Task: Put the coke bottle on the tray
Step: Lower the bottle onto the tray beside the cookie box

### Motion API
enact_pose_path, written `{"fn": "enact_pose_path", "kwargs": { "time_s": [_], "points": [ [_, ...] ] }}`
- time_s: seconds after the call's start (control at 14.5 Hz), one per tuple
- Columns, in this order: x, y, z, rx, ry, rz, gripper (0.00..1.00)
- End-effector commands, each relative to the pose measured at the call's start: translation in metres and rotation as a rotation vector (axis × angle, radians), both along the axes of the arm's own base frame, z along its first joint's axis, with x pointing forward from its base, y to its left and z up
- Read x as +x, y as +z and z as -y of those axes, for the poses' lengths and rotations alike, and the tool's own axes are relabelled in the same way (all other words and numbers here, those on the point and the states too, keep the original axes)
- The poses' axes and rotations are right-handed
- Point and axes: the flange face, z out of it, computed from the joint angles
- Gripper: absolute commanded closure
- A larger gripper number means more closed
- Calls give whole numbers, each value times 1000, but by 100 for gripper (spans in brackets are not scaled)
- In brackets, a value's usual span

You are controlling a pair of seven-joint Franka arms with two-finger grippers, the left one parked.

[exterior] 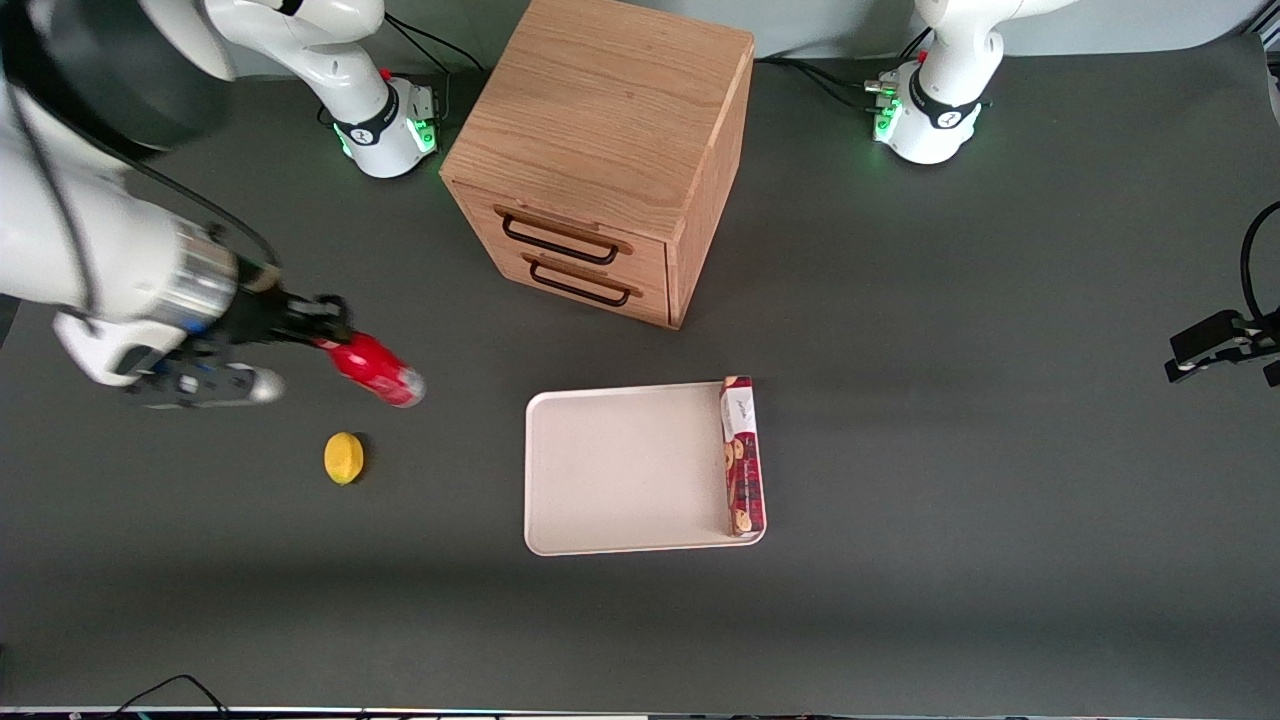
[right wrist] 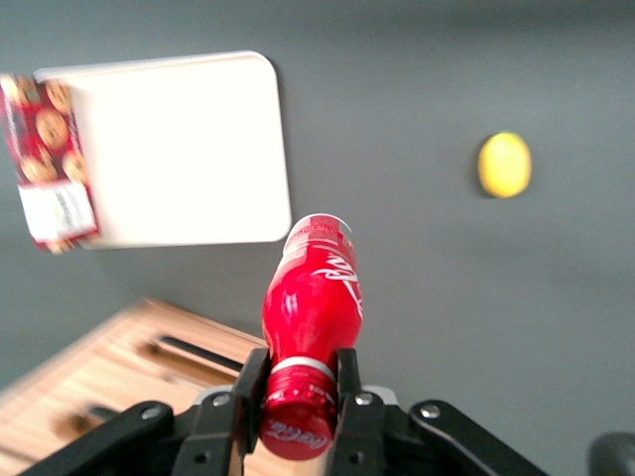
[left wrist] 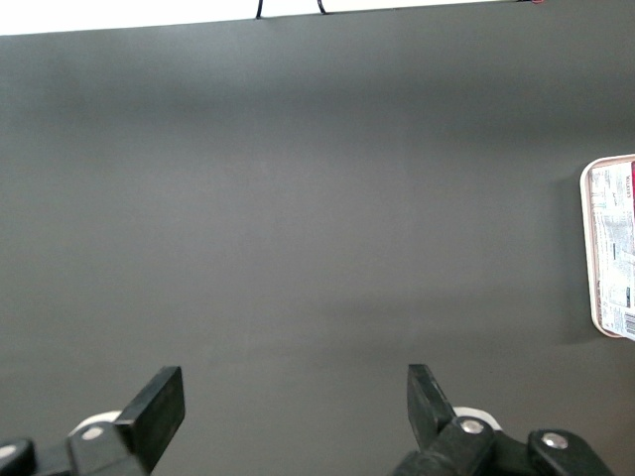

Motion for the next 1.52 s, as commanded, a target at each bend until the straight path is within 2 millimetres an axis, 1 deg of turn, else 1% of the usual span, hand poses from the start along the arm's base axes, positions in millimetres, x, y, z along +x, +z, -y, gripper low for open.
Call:
{"fn": "enact_pose_path", "kwargs": {
  "time_s": [0.0,0.07,0.21,0.28,0.41,0.48,0.76,0.83,0.9,0.97,1.03,1.1,1.17,1.24,1.31,1.38,1.45],
  "points": [
    [14,-40,-63,-44,-139,8,100],
    [17,-64,-84,-46,-187,-9,100],
    [22,-121,-115,-53,-215,-62,100],
    [22,-143,-126,-59,-225,-84,100],
    [21,-176,-149,-72,-247,-81,100],
    [22,-195,-150,-95,-244,-87,100],
    [19,-232,-156,-135,-246,-38,100],
    [21,-240,-156,-134,-260,-38,94],
    [22,-243,-156,-132,-276,-38,82],
    [21,-243,-158,-134,-276,-37,27],
    [21,-241,-158,-130,-265,-34,0],
    [23,-238,-156,-125,-265,-30,0],
    [23,-229,-156,-125,-265,-19,0],
    [24,-217,-153,-123,-268,-7,0],
    [23,-192,-150,-120,-270,24,0],
    [23,-159,-139,-123,-265,67,0],
    [20,-126,-129,-126,-225,95,0]
  ]
}}
